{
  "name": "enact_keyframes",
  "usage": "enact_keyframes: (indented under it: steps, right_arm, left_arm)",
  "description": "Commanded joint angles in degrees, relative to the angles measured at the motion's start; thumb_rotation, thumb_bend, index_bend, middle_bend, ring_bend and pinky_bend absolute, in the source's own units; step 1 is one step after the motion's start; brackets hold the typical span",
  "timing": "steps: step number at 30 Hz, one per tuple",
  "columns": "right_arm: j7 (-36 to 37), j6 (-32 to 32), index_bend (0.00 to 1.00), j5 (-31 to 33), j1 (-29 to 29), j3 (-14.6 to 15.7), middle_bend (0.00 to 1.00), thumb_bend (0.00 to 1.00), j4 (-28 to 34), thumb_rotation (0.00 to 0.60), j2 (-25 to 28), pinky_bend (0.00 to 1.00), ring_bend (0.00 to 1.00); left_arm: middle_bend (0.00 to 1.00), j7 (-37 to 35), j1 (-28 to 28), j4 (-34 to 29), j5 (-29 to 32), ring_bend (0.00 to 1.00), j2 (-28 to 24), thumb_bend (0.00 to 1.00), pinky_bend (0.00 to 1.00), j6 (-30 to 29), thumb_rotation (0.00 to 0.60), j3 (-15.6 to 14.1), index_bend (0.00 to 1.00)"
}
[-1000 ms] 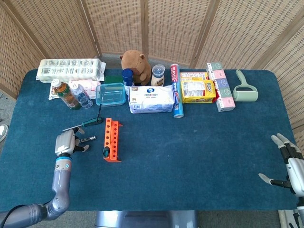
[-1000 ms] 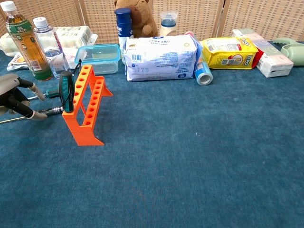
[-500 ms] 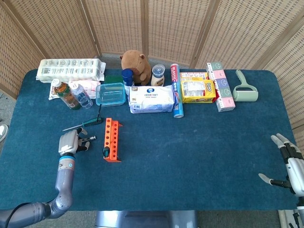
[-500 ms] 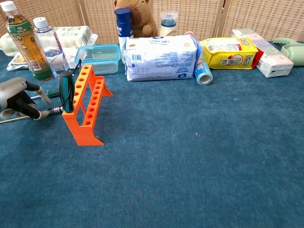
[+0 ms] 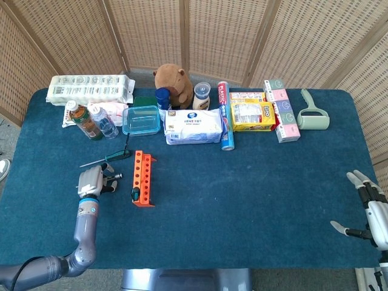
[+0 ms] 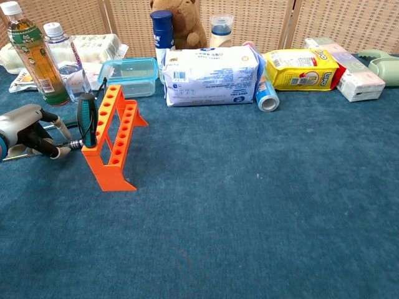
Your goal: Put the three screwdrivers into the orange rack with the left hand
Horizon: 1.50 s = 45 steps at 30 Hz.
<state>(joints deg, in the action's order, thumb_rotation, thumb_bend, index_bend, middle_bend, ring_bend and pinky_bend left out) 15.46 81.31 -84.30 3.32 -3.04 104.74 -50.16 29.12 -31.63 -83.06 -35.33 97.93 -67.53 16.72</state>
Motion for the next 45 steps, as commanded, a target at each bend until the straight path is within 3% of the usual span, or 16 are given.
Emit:
enact_keyframes:
  steps: [1, 29, 45]
  right_arm:
    - [0.1, 0.0, 0.00, 0.1, 0.0, -0.1, 0.04, 0.00, 0.0, 0.600, 0.0, 0.00, 0.00]
    - [1.3, 0.0, 0.00, 0.2, -0.1, -0.2, 0.04, 0.00, -0.4, 0.600, 0.5, 0.00, 0.00]
    - [2.8, 0.0, 0.00, 0.2, -0.2, -0.2, 0.04, 0.00, -0.7, 0.600, 1.0, 0.00, 0.00]
  left_arm:
    - [0.89, 0.4, -0.3, 0.5, 0.1, 0.79, 0.5, 0.34, 0.89, 0.2, 0.600, -0.3, 0.39]
    - [0.89, 2.5, -0.9, 0.9, 1.0, 0.79, 1.7, 0.36, 0.89, -0.9, 0.600, -0.5, 0.49]
    - [0.89, 3.8, -0.4, -3.0, 0.2, 0.79, 0.3, 0.45, 0.89, -3.3, 0.600, -0.9, 0.58]
